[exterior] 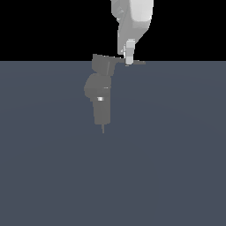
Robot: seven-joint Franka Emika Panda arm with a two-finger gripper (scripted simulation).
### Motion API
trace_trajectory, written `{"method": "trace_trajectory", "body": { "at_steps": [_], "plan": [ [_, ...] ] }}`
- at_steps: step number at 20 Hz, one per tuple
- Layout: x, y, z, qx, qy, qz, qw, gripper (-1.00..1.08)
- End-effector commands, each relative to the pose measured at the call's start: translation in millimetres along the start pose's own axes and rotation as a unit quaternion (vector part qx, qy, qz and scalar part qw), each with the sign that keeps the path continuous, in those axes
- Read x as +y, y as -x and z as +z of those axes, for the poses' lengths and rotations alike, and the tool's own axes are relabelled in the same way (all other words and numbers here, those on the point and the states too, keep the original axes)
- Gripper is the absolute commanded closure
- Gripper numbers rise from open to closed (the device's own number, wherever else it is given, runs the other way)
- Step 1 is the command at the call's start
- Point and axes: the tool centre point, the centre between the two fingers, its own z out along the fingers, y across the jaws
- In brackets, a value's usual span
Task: Turn on the faucet by rotating a designated handle.
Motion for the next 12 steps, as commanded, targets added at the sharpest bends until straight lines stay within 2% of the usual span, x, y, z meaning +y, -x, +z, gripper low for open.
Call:
{"method": "trace_trajectory", "body": {
  "at_steps": [1,12],
  "plan": [
    [-5.8,-16.5,-0.3,0.000,-0.002,0.009,1.0000,1.08],
    [-26.2,-44.6,-1.4,-0.001,-0.003,0.013,0.9999,1.08]
  ]
}}
